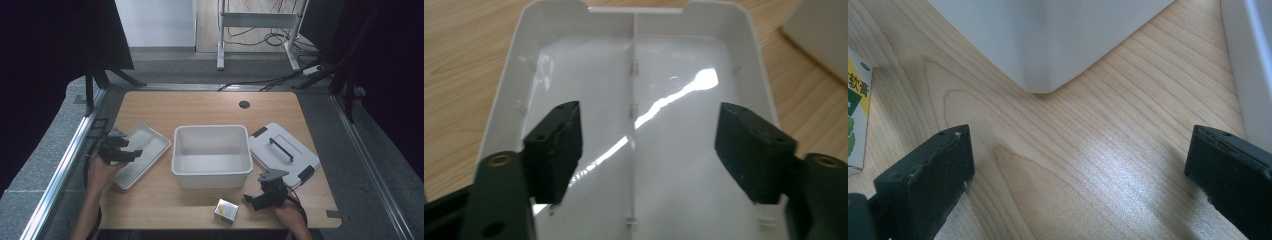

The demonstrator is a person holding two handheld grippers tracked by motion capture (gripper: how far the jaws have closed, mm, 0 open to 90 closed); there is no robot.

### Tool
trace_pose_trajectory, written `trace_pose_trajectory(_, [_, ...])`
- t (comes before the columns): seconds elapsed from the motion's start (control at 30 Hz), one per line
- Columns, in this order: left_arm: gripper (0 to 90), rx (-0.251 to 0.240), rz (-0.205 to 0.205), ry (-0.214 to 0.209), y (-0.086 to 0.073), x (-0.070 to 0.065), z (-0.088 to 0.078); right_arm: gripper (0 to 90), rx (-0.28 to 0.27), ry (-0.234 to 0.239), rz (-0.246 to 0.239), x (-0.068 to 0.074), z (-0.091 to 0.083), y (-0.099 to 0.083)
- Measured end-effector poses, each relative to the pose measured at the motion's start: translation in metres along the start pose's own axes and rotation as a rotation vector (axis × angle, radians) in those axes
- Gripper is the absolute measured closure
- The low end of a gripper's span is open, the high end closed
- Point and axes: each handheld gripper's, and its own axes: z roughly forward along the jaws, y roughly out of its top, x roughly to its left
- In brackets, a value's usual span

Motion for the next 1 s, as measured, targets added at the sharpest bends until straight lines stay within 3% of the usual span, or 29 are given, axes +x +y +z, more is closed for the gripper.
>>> trace_pose_trajectory(0.03, [15.3,-0.008,0.004,-0.007,0.001,-0.004,-0.002,0.0,0.000,0.000,0.000,0.000,0.000,0.000])
trace_pose_trajectory(0.17, [8.4,-0.031,0.056,-0.043,0.002,-0.030,-0.009,0.0,0.000,0.000,0.000,0.000,0.000,0.000])
trace_pose_trajectory(0.2, [6.4,-0.031,0.056,-0.043,0.002,-0.030,-0.009,0.0,0.000,0.000,0.000,0.000,0.000,0.000])
trace_pose_trajectory(0.33, [0.0,-0.033,0.108,-0.061,0.001,-0.053,-0.012,0.0,0.000,0.000,0.000,0.000,0.000,0.000])
trace_pose_trajectory(0.43, [0.0,-0.057,0.133,-0.108,-0.003,-0.073,-0.013,0.0,0.000,0.000,0.000,0.000,0.000,0.000])
trace_pose_trajectory(0.47, [0.0,-0.057,0.133,-0.108,-0.003,-0.073,-0.013,0.0,0.000,0.000,0.000,0.000,0.000,0.000])
trace_pose_trajectory(0.67, [0.0,-0.087,0.181,-0.146,-0.011,-0.104,-0.008,0.0,0.000,0.000,0.000,0.000,0.000,0.000])
trace_pose_trajectory(0.87, [0.0,-0.066,0.227,-0.158,-0.025,-0.128,0.010,0.0,0.000,0.000,0.000,0.000,0.000,0.000])
trace_pose_trajectory(1.0, [0.0,-0.051,0.225,-0.178,-0.032,-0.134,0.020,0.0,0.000,0.000,0.000,0.000,0.000,0.000])
